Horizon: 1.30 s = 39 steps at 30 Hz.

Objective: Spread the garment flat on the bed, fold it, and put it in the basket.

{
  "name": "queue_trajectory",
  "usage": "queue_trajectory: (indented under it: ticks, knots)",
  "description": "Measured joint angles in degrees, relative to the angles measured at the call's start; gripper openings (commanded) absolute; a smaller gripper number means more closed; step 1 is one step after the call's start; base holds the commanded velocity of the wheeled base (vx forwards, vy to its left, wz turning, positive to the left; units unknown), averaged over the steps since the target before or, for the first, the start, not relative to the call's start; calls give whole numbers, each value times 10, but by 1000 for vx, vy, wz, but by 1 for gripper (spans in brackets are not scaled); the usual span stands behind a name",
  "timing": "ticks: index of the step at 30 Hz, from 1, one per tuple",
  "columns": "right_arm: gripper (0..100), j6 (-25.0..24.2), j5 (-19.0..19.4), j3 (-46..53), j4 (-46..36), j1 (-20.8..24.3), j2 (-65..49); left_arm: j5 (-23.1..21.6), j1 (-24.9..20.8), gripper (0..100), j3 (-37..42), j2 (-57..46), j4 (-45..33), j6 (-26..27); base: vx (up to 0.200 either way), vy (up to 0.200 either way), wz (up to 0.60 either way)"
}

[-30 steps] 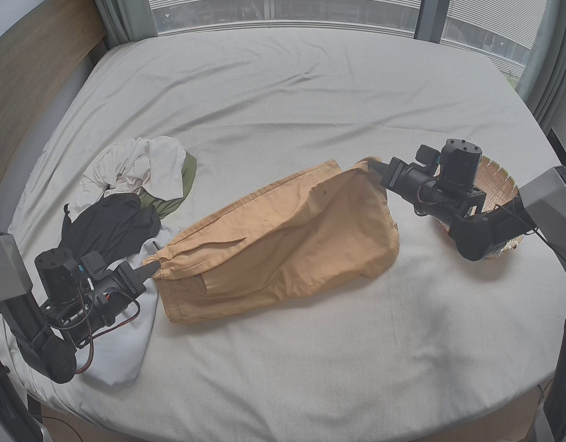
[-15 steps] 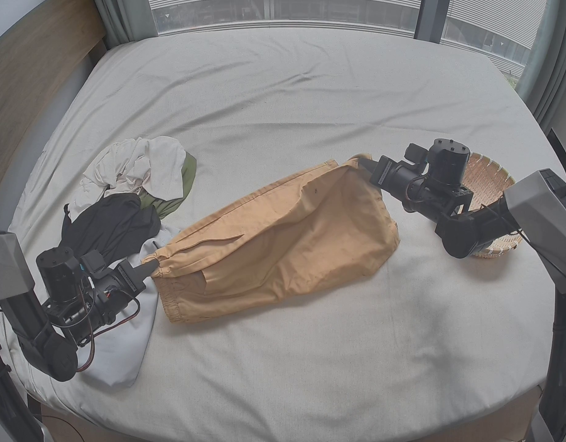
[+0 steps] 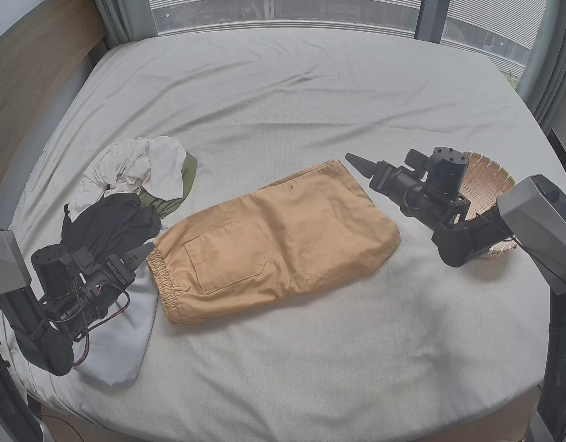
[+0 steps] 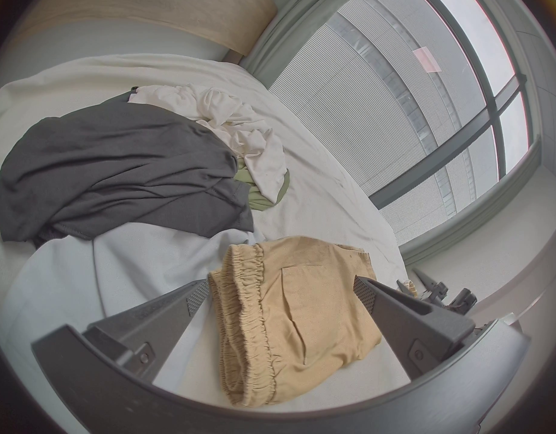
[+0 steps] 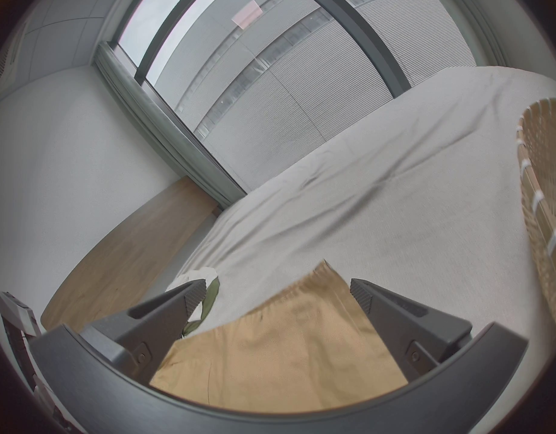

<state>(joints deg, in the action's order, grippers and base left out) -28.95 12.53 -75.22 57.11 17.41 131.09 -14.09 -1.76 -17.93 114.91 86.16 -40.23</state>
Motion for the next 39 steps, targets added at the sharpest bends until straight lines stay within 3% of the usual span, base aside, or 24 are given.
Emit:
queue_trajectory:
  ticks: [5, 11, 18, 27, 35, 39]
  knots:
    - [100, -7, -1, 104, 7, 7, -28, -9, -30, 100, 7, -11, 11, 0, 0, 0, 0]
    - [100, -45, -12, 240, 28, 14, -69, -26, -102, 100, 17, -27, 19, 1, 0, 0, 0]
    - [100, -71, -27, 327, 63, 17, -83, -51, -157, 100, 25, -37, 23, 16, 0, 0, 0]
    - [100, -80, -38, 302, 96, 19, -20, -51, -169, 100, 36, -41, 24, 23, 0, 0, 0]
    - [100, -171, -45, 227, 123, 38, 26, -49, -173, 100, 39, -44, 24, 25, 0, 0, 0]
    - [100, -175, -44, 209, 162, 47, 48, -48, -173, 100, 39, -45, 23, 25, 0, 0, 0]
